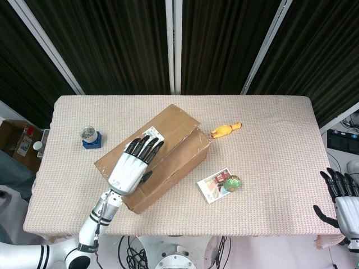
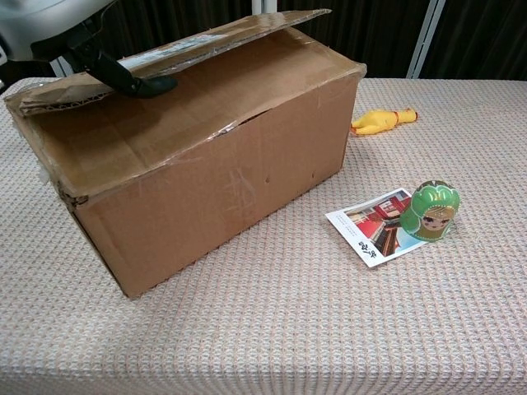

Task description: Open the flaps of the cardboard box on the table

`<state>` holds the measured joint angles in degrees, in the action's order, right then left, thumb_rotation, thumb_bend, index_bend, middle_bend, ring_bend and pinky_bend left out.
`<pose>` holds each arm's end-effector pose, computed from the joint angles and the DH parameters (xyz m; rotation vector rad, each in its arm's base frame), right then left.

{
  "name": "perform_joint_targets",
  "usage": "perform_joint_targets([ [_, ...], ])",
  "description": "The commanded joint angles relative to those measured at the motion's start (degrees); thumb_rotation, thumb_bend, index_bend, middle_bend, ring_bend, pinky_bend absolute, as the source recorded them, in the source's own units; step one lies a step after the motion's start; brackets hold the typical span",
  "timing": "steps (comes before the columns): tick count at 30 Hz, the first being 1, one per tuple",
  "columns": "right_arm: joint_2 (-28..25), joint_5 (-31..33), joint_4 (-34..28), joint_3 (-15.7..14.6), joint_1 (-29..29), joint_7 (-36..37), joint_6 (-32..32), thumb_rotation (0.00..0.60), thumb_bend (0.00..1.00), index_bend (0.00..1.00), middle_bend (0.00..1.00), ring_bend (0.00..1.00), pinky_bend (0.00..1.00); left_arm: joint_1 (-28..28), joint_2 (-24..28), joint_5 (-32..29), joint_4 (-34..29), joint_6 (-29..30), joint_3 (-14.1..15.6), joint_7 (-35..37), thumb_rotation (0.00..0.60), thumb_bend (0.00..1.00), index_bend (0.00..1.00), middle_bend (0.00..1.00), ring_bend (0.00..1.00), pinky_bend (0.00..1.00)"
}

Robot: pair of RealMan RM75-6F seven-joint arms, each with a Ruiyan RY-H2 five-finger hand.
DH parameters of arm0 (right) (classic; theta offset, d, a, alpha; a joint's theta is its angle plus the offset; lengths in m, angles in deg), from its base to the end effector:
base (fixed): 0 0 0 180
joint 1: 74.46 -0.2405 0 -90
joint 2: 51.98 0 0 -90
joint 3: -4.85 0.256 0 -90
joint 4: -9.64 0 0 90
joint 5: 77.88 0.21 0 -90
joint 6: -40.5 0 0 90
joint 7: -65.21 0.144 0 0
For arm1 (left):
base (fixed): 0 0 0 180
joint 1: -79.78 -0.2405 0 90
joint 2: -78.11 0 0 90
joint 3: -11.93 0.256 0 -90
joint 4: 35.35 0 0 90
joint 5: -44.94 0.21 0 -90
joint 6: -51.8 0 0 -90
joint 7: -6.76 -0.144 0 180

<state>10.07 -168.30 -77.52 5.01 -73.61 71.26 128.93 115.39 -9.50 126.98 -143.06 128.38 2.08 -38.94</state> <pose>-0.3367 -0.1396 0.1765 1.3926 -0.9124 0.8610 -0.0667 0.2659 0.0385 -1.7575 -0.4483 -1.1985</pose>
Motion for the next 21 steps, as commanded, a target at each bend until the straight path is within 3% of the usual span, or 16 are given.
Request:
perform_joint_targets([
  [1,0.0,0.0,-0.1,0.0,0.0,-0.1,0.0,0.6,0.18,0.0,0.0,0.0,0.0,-0.4,-0.1,0.1,0.0,1.0,-0.4,-0.7,0.6,0.26,0.05,0.11,0.09,0.21],
  [14,-0.2,0.0,-0.8,0.1,-0.2,-0.9,-0.1,0.6,0.18,0.0,0.0,0.0,0.0,-3.0,0.1,1.2,0.2,8.0,-3.5,-4.9,0.6,0.27,0.05,0.11,0.09,0.21],
  [21,-0.1,-0.1,-1.2,0.1,-0.3,-1.6,-0.3,0.6,0.18,0.0,0.0,0.0,0.0,-2.7,0.6,1.6,3.5,10.8,-7.7,-4.9,0.6,0.27,0.03,0.09,0.09,0.21],
])
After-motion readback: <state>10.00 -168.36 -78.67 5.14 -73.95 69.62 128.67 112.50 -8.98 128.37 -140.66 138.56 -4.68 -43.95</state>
